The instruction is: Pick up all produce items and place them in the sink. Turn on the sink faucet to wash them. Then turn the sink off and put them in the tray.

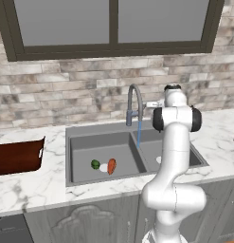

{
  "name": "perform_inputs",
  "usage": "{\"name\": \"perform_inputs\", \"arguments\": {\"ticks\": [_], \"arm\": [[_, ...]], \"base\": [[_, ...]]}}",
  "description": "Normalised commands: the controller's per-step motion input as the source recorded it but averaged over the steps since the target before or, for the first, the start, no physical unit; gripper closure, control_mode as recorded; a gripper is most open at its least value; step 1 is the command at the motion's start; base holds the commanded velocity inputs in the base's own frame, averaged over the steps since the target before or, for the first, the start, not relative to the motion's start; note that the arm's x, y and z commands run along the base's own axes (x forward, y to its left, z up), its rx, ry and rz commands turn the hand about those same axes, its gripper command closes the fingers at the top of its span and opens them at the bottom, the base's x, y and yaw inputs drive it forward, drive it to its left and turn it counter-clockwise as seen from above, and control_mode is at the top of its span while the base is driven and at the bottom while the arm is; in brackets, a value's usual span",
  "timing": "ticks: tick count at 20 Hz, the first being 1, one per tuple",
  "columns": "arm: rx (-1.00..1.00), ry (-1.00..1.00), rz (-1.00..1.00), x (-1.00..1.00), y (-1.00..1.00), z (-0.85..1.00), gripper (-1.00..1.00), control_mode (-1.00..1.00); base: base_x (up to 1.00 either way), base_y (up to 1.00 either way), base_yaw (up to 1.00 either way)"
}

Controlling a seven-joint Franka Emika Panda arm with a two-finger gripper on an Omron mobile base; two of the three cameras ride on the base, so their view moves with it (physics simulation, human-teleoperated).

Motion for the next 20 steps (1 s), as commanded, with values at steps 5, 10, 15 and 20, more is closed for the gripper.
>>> {"name": "perform_inputs", "arguments": {"ticks": [5, 10, 15, 20], "arm": [[0.00, 0.00, 0.00, 0.00, 0.00, 0.00, 1.00, -1.00], [0.00, 0.00, 0.00, 0.00, 0.00, 0.00, 1.00, -1.00], [0.00, 0.00, 0.00, 0.00, 0.13, 0.00, 1.00, -1.00], [0.00, 0.00, 0.01, 0.00, 0.41, 0.00, 1.00, -1.00]], "base": [[0.00, 0.00, 0.00], [0.00, 0.00, 0.00], [0.00, 0.00, 0.00], [0.00, 0.00, 0.00]]}}
